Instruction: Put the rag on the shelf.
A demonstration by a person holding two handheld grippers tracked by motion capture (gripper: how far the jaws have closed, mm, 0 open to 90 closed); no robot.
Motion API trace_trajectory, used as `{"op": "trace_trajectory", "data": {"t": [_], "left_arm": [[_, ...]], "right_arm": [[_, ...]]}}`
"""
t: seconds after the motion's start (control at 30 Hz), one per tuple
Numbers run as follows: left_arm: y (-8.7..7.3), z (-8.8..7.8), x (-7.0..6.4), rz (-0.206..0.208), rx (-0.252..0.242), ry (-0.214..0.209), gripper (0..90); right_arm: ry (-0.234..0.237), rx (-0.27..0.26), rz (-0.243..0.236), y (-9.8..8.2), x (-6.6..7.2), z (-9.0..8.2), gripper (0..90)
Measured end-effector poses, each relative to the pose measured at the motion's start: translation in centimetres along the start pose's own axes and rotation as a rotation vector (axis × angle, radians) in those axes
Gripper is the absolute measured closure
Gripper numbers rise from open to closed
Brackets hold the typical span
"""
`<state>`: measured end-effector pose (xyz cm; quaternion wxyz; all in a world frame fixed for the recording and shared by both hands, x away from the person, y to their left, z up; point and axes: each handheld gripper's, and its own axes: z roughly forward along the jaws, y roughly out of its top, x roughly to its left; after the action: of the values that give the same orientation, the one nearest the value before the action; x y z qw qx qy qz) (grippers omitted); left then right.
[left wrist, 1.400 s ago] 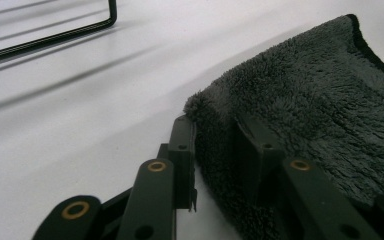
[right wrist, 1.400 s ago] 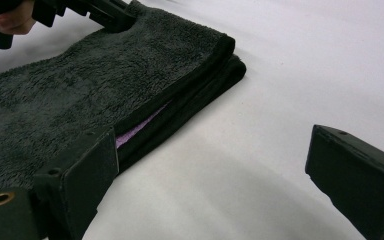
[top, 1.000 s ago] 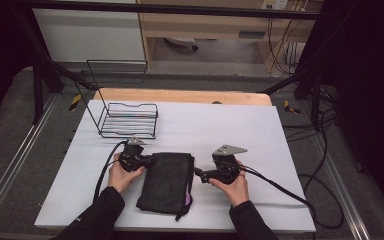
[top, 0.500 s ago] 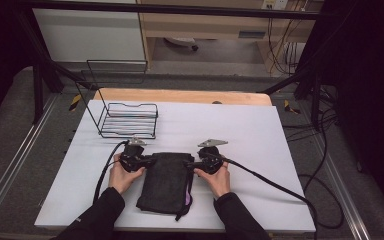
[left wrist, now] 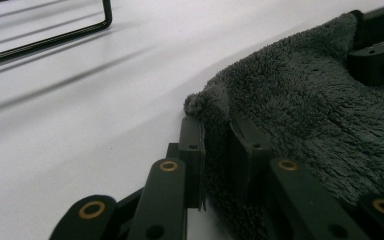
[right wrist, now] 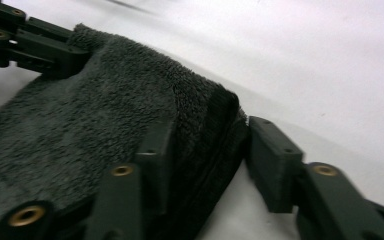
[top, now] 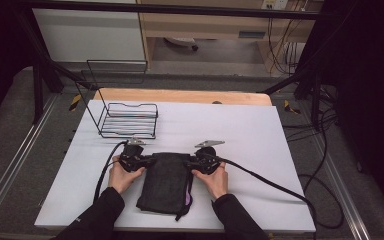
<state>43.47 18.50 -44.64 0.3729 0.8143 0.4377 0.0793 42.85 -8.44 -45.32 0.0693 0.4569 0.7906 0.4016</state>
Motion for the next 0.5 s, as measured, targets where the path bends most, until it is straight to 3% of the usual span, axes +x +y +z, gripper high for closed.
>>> {"op": "trace_trajectory", "data": {"t": [0.03, 0.27, 0.5], "left_arm": [[0.0, 0.0, 0.01, 0.0, 0.0, -0.001, 76.4], [0.01, -0.15, 0.1, -0.001, 0.0, -0.011, 79.6], [0.1, -0.78, 0.16, -0.006, -0.019, -0.022, 81.2]], "right_arm": [[0.018, 0.007, 0.013, -0.01, -0.01, 0.02, 66.9], [0.088, -0.005, 0.07, -0.24, -0.61, 0.01, 76.2], [0.084, -0.027, 0.038, -0.17, -0.4, -0.41, 77.4]]}}
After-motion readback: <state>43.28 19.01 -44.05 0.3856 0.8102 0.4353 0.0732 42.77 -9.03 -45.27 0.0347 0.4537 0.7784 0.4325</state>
